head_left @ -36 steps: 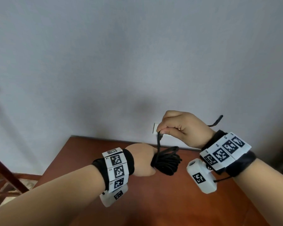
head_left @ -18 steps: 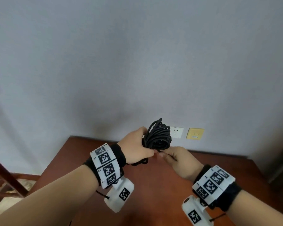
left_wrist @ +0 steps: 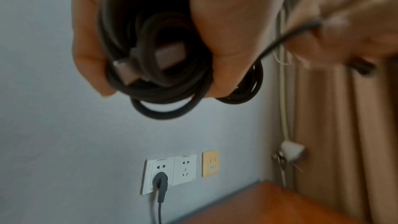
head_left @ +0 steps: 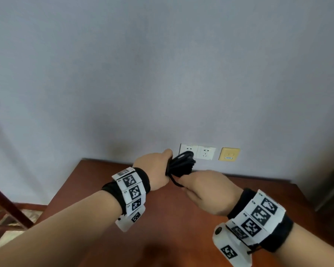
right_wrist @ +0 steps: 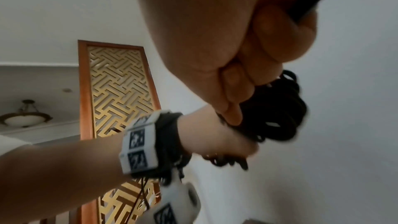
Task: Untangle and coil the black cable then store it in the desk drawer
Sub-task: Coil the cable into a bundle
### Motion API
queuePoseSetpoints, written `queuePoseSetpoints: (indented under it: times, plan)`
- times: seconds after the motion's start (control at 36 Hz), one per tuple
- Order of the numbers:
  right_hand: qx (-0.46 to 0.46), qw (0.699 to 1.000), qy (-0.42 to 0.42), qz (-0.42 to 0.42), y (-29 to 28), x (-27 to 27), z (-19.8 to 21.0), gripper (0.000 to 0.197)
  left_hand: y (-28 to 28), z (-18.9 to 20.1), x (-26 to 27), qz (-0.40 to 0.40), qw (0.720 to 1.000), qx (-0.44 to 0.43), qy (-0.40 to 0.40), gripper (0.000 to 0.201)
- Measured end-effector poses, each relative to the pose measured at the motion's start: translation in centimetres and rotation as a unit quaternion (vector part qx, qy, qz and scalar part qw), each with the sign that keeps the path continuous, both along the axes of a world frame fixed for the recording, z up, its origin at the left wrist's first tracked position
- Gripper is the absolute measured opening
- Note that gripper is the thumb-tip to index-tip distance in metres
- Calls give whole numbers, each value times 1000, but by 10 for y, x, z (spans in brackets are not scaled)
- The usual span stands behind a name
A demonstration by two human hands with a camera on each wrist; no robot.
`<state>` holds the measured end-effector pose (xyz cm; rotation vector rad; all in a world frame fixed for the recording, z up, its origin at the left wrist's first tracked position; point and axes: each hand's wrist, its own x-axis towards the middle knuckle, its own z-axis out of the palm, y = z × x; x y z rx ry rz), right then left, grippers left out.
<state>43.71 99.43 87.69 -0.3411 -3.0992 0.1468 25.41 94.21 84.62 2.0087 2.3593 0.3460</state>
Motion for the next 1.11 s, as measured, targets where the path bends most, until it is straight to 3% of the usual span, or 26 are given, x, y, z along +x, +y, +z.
queuePoseSetpoints:
  times: [0.17,0.31,0.39,0.44,0.53,0.61,0.67,0.72,0.81,0.92,1.0,1.06,1.11]
  plan:
    - [104,994,26,33,14,0,24,28,-3,1,21,-45,990,-72,112,26]
    - [125,985,107,51,31,4,31,30,-13,6,35,-156,972,-137,106,22]
    - [65,987,141,34,45,11,18,38,-22,11,40,-214,967,-128,55,23]
    - [-22,988,155,9,51,18,4,39,-26,17,41,-210,971,-106,-30,22]
    - [-95,981,167,-21,51,22,-15,16,-30,20,40,-185,960,-61,-202,20]
    - [-109,972,204,-50,42,23,-27,24,-31,13,36,-147,923,-12,-356,22]
    - [-130,971,192,-60,35,21,-29,38,-30,7,35,-107,893,33,-437,43]
    - [-164,967,182,-62,27,18,-30,35,-29,2,35,-70,847,75,-521,62]
    - [-157,963,201,-86,16,12,-32,24,-27,-1,38,-7,769,125,-627,63]
    - [-144,949,253,-123,2,4,-29,11,-24,-2,43,37,694,151,-703,55]
    - [-164,948,253,-101,-8,1,-23,11,-21,-4,46,68,627,135,-764,48]
    - [-184,947,250,-79,-12,2,-19,8,-21,-6,48,80,606,122,-782,45]
    - [-201,947,241,-65,-13,5,-16,13,-21,-8,47,88,607,127,-779,40]
